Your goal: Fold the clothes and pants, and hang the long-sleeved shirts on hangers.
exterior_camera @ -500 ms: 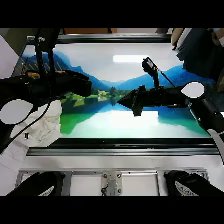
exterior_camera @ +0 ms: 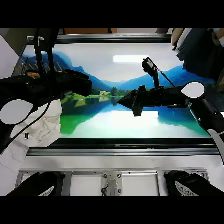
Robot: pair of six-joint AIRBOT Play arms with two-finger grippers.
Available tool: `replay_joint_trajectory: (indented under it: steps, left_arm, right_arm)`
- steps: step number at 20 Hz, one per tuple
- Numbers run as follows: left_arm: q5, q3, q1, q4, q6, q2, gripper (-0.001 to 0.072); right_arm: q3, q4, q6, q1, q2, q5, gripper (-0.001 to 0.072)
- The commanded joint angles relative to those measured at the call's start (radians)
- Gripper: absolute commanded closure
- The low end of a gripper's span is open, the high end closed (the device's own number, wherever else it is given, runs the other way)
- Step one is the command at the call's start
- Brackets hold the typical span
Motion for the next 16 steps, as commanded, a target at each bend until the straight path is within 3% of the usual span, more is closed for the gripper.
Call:
replay_joint_trajectory:
  steps: [1,4,5,6,7,10,11,16]
  left_arm:
    - [0.040,0.000,0.001,0.005,0.003,0.001,0.0694]
    - [0.008,0.000,0.002,0.139,0.016,0.000,0.0694]
    - [-0.034,0.000,0.002,0.215,0.016,0.000,0.0532]
    - [-0.093,0.000,0.004,0.298,0.014,-0.007,0.0085]
    - [-0.166,-0.001,0.025,0.351,0.015,-0.022,-0.0013]
    - [-0.406,-0.003,0.182,0.356,0.013,-0.127,-0.0013]
    - [-0.432,-0.024,0.245,0.356,0.013,-0.169,-0.0013]
    - [-0.227,-0.305,0.463,0.282,0.013,-0.311,-0.0013]
  right_arm:
    - [0.000,0.000,0.000,0.001,-0.001,0.000,0.0700]
    - [0.000,0.000,0.000,0.001,-0.001,0.000,0.0700]
    - [0.000,0.000,0.000,0.001,-0.001,0.000,0.0700]
    - [0.000,0.000,0.000,0.001,-0.001,0.000,0.0700]
    - [0.000,0.000,0.000,0.001,-0.001,0.000,0.0700]
    - [0.000,0.000,0.000,0.001,-0.002,0.000,0.0700]
    - [0.000,0.000,0.000,0.001,-0.002,0.000,0.0700]
    - [0.000,0.000,0.000,0.001,-0.003,0.000,0.0700]
